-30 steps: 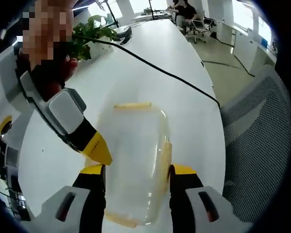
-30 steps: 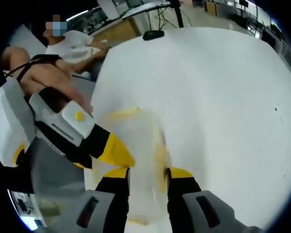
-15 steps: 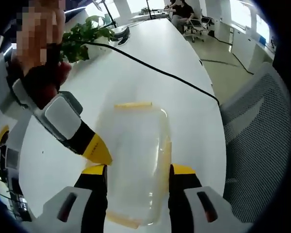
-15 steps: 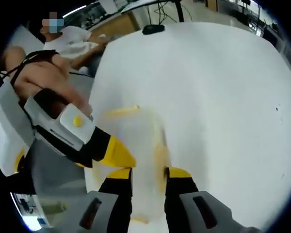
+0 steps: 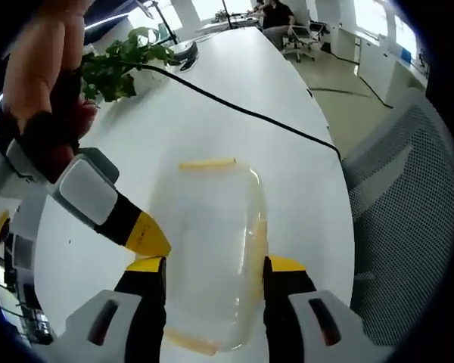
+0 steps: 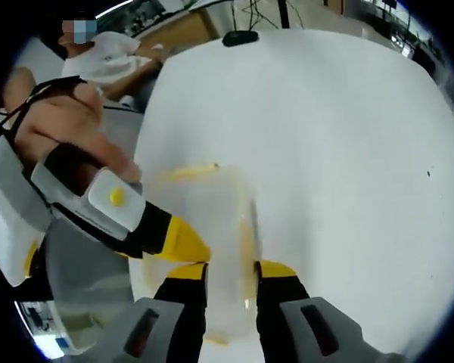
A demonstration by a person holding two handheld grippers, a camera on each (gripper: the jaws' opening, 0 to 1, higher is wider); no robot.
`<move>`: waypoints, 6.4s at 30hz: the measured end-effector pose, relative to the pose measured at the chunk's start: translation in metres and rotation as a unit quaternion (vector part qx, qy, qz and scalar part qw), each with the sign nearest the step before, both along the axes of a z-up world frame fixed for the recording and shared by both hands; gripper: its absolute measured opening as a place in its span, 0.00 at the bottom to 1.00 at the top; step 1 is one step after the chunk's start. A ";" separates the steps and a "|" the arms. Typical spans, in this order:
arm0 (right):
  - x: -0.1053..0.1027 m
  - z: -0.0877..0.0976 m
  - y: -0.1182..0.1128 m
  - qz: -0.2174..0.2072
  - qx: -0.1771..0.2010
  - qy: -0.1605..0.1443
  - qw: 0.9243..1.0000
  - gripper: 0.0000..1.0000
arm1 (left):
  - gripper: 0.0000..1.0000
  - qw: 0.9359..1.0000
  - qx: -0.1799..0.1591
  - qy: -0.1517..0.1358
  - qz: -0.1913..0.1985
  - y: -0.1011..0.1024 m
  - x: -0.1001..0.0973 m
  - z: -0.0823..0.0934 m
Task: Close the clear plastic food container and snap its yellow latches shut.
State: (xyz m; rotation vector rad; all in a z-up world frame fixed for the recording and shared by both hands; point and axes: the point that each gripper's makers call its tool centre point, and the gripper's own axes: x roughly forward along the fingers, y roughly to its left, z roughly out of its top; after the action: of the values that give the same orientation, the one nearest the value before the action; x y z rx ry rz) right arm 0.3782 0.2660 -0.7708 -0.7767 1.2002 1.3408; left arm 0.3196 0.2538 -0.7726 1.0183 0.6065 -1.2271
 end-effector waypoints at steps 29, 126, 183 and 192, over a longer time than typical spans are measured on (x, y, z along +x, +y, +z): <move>-0.013 0.003 -0.012 0.012 0.044 -0.057 0.997 0.51 | 0.87 0.999 -0.003 0.047 0.027 -0.006 -0.006 0.003; -0.044 -0.018 0.038 0.022 0.025 -0.108 0.994 0.73 | 0.80 0.987 0.110 0.113 -0.033 0.117 0.024 -0.026; -0.022 -0.021 0.126 0.009 -0.003 -0.123 0.992 0.75 | 0.81 0.989 0.100 0.110 -0.027 0.202 0.047 -0.027; -0.007 -0.020 0.123 0.015 0.001 -0.123 0.992 0.75 | 0.82 0.988 0.100 0.113 -0.020 0.199 0.060 -0.027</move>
State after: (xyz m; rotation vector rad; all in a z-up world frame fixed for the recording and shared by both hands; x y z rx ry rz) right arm 0.3713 0.3889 -0.7912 -0.9332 0.9963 1.2307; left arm 0.3793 0.4532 -0.7998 1.0683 0.9037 -1.3475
